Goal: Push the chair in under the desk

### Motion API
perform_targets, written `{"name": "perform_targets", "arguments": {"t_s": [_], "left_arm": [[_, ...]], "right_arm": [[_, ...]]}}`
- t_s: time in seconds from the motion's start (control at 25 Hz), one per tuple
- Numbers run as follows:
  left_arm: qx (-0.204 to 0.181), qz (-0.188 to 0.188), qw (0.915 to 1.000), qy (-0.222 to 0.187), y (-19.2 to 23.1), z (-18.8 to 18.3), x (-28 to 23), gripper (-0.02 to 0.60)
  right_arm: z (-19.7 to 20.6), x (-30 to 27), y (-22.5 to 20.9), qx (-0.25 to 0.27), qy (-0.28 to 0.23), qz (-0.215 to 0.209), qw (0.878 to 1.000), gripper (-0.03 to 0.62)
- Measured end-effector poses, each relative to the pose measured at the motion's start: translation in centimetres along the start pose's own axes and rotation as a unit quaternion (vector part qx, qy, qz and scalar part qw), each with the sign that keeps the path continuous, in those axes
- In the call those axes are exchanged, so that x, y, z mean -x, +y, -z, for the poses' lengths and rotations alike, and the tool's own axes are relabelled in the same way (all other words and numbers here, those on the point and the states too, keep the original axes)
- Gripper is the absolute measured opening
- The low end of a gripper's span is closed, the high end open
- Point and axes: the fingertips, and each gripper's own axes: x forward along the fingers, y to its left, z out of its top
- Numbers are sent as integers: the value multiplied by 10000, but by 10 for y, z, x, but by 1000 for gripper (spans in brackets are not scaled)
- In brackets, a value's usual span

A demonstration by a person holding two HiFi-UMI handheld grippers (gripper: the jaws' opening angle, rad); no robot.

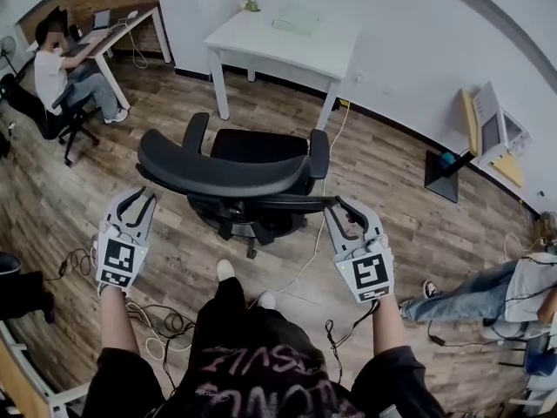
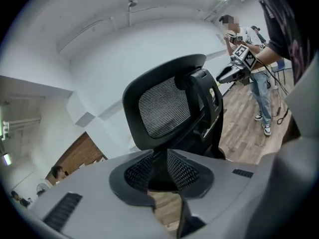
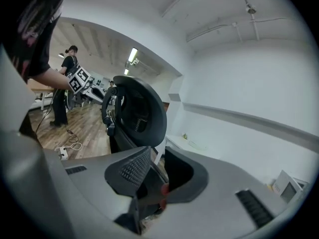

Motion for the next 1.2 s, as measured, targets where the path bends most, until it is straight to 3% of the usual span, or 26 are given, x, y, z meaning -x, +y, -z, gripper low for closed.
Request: {"name": "perform_targets", "arguments": {"t_s": [0.24, 0.4, 0.68, 0.92, 1.08, 1.2], "left_arm": [[-633, 403, 9968, 280, 1, 10, -12, 158], [-969, 692, 9920, 429, -1, 15, -23, 193], [-1445, 972, 9813, 818, 4, 30, -41, 216], [-1643, 1255, 9739, 938, -3, 38, -55, 216], [-1787, 1414, 9688, 973, -5, 39, -62, 222], [-1881, 1499, 9655, 1001, -9, 38, -70, 222]], "right_arm": [[5, -6, 11, 500, 417, -465, 9968, 133], [13, -12, 16, 1196, 772, -793, 9866, 166], [25, -31, 24, 1672, 1266, -1106, 9715, 172], [28, -37, 25, 1839, 1393, -1204, 9655, 172], [41, -40, 28, 2307, 1800, -1480, 9447, 172], [45, -40, 27, 2235, 1915, -1624, 9418, 172]]}}
